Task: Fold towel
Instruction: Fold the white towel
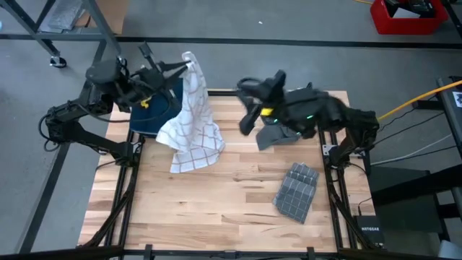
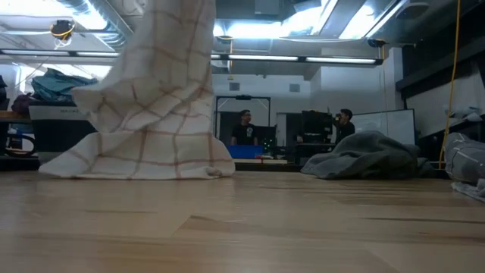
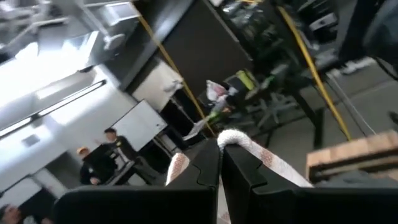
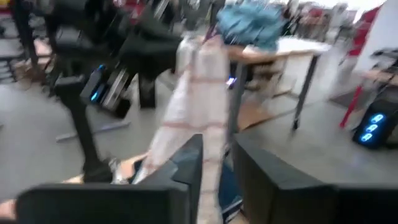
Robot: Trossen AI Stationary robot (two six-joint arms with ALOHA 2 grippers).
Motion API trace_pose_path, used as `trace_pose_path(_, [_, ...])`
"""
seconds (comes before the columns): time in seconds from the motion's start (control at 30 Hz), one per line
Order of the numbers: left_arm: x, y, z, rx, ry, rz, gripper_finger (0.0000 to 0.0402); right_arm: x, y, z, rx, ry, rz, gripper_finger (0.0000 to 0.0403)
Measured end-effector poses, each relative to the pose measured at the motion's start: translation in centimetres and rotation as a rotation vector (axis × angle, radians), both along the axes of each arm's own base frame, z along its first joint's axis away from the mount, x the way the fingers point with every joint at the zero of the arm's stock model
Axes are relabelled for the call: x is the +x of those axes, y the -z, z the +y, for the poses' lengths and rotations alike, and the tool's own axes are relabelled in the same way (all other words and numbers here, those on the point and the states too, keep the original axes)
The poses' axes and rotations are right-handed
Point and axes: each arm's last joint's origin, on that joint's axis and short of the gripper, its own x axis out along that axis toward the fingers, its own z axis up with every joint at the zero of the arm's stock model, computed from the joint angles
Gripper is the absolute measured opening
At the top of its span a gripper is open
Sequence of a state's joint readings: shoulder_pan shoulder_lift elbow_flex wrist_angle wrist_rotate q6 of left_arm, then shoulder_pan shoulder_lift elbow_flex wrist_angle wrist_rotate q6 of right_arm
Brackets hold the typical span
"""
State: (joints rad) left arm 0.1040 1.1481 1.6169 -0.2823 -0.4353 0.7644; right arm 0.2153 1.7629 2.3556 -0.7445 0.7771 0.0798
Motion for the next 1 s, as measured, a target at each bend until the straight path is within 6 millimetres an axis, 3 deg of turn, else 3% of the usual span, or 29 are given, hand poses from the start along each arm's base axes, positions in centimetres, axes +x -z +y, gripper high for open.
trace_pose_path(0.23, [0.3, 1.3, -0.2, 0.003, 0.091, 0.146, 0.0000, 4.0, 3.5, 1.1, 0.046, -0.115, 0.109, 0.0160])
trace_pose_path(0.47, [-0.8, 1.7, -0.4, 0.017, 0.097, 0.224, 0.0000, 6.9, 8.9, 1.9, 0.199, -0.058, 0.300, 0.0172])
trace_pose_path(0.67, [-3.5, -0.1, -0.6, 0.051, 0.092, 0.072, 0.0000, 8.6, 13.3, 2.3, 0.342, 0.045, 0.431, 0.0172])
trace_pose_path(1.0, [-9.4, -2.4, -2.0, 0.012, 0.223, -0.182, 0.0000, 12.7, 16.8, 2.4, 0.473, 0.013, 0.364, 0.0172])
